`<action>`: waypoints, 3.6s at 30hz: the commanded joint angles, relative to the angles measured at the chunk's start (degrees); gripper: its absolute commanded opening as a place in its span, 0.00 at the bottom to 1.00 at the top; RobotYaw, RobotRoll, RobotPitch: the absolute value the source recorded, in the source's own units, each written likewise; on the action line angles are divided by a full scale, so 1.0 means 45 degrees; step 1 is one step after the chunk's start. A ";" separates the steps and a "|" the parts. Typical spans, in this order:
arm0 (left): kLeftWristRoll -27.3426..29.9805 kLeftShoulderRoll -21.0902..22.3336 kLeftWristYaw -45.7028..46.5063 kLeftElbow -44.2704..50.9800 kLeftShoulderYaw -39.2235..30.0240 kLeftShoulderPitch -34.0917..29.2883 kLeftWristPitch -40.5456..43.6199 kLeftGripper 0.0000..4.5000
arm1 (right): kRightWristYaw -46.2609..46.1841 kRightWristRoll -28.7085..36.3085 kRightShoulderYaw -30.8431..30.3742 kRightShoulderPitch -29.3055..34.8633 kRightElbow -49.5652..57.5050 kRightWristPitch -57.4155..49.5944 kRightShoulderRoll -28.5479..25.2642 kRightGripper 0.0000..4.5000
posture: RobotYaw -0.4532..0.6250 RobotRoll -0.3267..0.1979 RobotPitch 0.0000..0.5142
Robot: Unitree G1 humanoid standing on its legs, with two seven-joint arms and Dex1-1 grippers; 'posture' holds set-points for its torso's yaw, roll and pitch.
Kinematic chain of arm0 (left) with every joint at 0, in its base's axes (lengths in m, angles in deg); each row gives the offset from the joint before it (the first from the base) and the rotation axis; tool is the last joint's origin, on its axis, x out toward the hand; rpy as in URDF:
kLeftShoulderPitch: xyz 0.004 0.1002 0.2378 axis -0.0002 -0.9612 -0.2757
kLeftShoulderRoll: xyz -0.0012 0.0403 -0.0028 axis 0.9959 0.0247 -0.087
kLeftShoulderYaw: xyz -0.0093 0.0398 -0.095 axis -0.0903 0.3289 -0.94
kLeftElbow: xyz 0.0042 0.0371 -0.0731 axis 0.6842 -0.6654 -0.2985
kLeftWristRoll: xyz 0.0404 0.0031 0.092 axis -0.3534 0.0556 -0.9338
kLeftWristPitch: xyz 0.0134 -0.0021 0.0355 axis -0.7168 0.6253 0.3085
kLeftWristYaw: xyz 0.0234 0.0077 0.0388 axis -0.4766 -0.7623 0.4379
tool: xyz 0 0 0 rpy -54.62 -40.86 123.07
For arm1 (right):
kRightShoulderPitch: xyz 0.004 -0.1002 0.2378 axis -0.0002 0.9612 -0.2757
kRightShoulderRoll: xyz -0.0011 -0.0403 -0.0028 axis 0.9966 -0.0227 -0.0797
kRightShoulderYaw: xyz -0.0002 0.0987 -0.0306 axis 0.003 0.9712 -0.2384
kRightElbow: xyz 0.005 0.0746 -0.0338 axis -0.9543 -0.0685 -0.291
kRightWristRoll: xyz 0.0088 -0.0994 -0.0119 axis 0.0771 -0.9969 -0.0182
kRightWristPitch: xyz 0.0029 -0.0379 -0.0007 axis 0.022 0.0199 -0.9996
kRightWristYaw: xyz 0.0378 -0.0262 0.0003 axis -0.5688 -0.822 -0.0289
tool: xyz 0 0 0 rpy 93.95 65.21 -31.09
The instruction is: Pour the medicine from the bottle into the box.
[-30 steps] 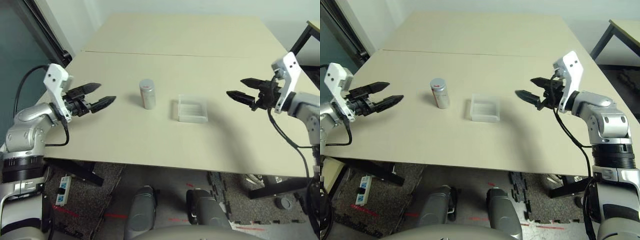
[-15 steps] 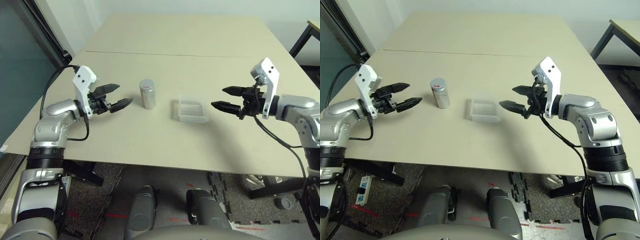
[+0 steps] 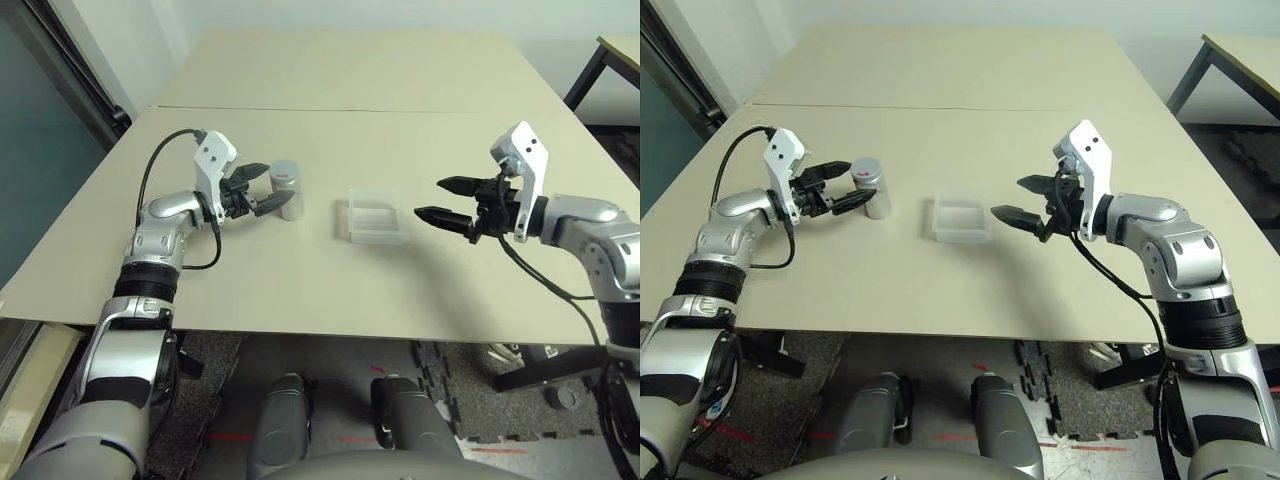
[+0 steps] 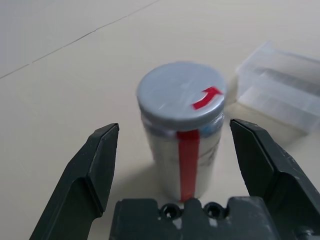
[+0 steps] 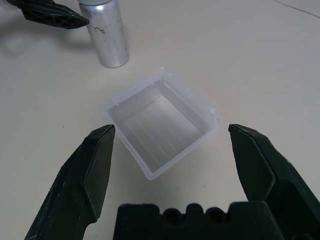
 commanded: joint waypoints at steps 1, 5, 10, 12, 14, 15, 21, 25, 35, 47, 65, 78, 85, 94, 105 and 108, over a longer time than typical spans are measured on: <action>-0.0386 -0.0193 0.0113 -0.0780 0.0110 0.0214 -0.0460 0.99 | -0.0107 0.0100 0.0058 0.0197 0.0376 -0.0052 0.0032 1.00 | 0.41 0.62 0.16; -0.0568 -0.0305 0.0157 -0.1363 0.0105 0.0357 -0.0807 0.99 | -0.0210 0.0117 0.0080 0.0220 0.0448 -0.0067 0.0099 1.00 | 0.40 0.62 0.16; -0.0835 -0.0589 0.0242 -0.2092 0.0138 0.0709 -0.1131 0.99 | -0.0392 0.0193 0.0135 0.0191 0.0558 -0.0161 0.0188 1.00 | 0.40 0.62 0.16; -0.0940 -0.0691 0.0284 -0.2399 0.0143 0.0838 -0.1268 0.99 | -0.0456 0.0233 0.0190 0.0222 0.0615 -0.0209 0.0188 1.00 | 0.39 0.62 0.16; -0.1051 -0.0781 0.0310 -0.2768 0.0153 0.0943 -0.1431 0.99 | -0.0506 0.0270 0.0235 0.0278 0.0691 -0.0248 0.0164 1.00 | 0.39 0.62 0.16; -0.1111 -0.0834 0.0336 -0.2968 0.0155 0.1001 -0.1523 0.99 | -0.0534 0.0294 0.0259 0.0295 0.0721 -0.0275 0.0153 1.00 | 0.38 0.62 0.16; -0.1403 -0.1190 0.0469 -0.3753 0.0160 0.1227 -0.1899 0.99 | -0.0722 0.0420 0.0344 0.0377 0.0943 -0.0450 0.0173 1.00 | 0.38 0.62 0.17; -0.1563 -0.1344 0.0565 -0.4151 0.0162 0.1329 -0.2085 0.99 | -0.0886 0.0532 0.0398 0.0420 0.1103 -0.0580 0.0224 1.00 | 0.37 0.62 0.18; -0.1733 -0.1545 0.1000 -0.4832 -0.0017 0.1655 -0.2321 0.99 | -0.1122 0.0730 0.0404 0.0391 0.1269 -0.0790 0.0257 1.00 | 0.37 0.62 0.21; -0.1691 -0.1715 0.1179 -0.5024 -0.0111 0.1743 -0.1950 0.55 | -0.1179 0.0653 0.0247 0.0078 0.0961 -0.0679 0.0522 1.00 | 0.39 0.62 0.21; 0.0158 -0.0083 -0.3227 0.4171 0.0914 0.0714 0.3506 0.56 | 0.0182 0.0767 -0.0587 -0.2679 -0.0747 -0.0575 0.1248 1.00 | 0.49 0.62 0.16; 0.0705 -0.0117 -0.3855 0.6060 0.1930 0.0170 0.4817 0.56 | 0.1239 0.1416 -0.1636 -0.4644 -0.0029 -0.1509 0.2232 1.00 | 0.50 0.62 0.14; 0.0795 -0.0215 -0.3881 0.6162 0.2089 0.0287 0.4918 0.56 | 0.1169 0.1574 -0.1750 -0.4632 0.0244 -0.1658 0.2639 1.00 | 0.50 0.62 0.13; 0.0816 -0.0503 -0.3836 0.6228 0.2215 0.0468 0.5045 0.56 | 0.1050 0.1105 -0.2086 -0.4738 -0.0021 -0.1093 0.3032 1.00 | 0.50 0.62 0.13; 0.0781 -0.0747 -0.3766 0.6489 0.2318 0.0394 0.5187 0.56 | 0.0872 0.0750 -0.2292 -0.4790 -0.0297 -0.0724 0.3241 0.91 | 0.50 0.62 0.12; 0.0802 -0.0787 -0.3750 0.6537 0.2361 0.0435 0.5231 0.56 | 0.0922 0.0659 -0.2339 -0.4781 -0.0336 -0.0646 0.3235 0.71 | 0.50 0.62 0.12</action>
